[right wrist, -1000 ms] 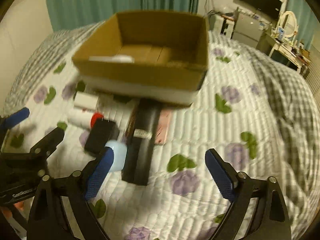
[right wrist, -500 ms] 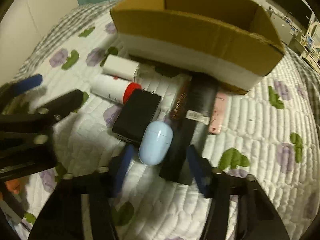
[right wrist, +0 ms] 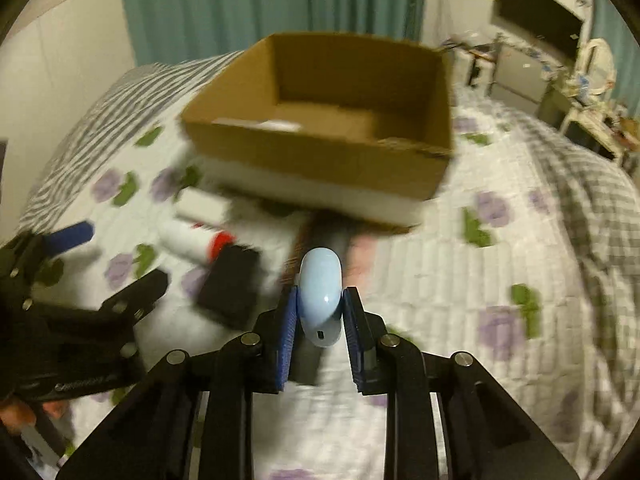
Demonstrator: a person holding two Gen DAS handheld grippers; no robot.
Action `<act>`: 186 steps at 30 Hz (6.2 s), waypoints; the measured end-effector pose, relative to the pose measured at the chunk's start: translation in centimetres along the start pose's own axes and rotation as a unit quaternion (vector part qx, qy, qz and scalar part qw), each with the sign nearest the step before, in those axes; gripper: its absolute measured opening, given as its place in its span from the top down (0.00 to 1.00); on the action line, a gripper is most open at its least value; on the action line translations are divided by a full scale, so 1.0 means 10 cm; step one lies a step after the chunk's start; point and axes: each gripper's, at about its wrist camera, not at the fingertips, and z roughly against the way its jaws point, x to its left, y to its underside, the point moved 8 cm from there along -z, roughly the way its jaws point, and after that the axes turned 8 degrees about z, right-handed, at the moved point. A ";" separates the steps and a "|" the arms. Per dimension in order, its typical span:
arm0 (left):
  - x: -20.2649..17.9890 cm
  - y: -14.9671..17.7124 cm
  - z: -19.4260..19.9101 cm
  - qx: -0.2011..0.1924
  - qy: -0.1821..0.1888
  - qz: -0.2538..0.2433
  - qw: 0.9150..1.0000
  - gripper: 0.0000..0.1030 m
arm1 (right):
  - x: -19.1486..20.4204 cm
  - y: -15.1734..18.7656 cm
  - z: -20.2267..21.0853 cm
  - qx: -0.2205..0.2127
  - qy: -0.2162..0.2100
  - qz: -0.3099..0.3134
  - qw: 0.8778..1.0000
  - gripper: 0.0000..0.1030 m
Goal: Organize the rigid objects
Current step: 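Grasp the black power adapter with the left gripper while the right holds the earbud case, then lower the adapter and earbud case into the box and release both, then grasp the black flask with the right gripper while the left grasps the red-capped bottle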
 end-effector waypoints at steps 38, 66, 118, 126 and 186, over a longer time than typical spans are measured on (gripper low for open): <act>-0.41 0.13 0.32 0.010 0.065 -0.029 0.997 0.63 | -0.31 0.04 0.42 -0.022 0.029 -0.026 0.999 0.78; -0.55 -1.84 0.37 -0.096 0.089 -0.024 0.991 0.63 | -0.68 -1.52 0.61 -0.101 0.027 -0.013 0.994 0.78; -0.04 -1.64 0.95 -0.138 0.050 -0.031 0.989 0.04 | -0.76 -1.46 1.02 -0.091 0.085 -0.012 0.992 0.23; 0.12 -1.26 1.16 -0.141 0.029 -0.022 0.989 0.02 | -0.56 -1.23 1.37 -0.095 0.095 -0.010 0.991 0.12; -0.02 0.02 -0.83 0.063 -0.008 0.015 0.998 0.25 | -0.11 0.25 -0.71 0.081 -0.012 -0.039 0.996 0.60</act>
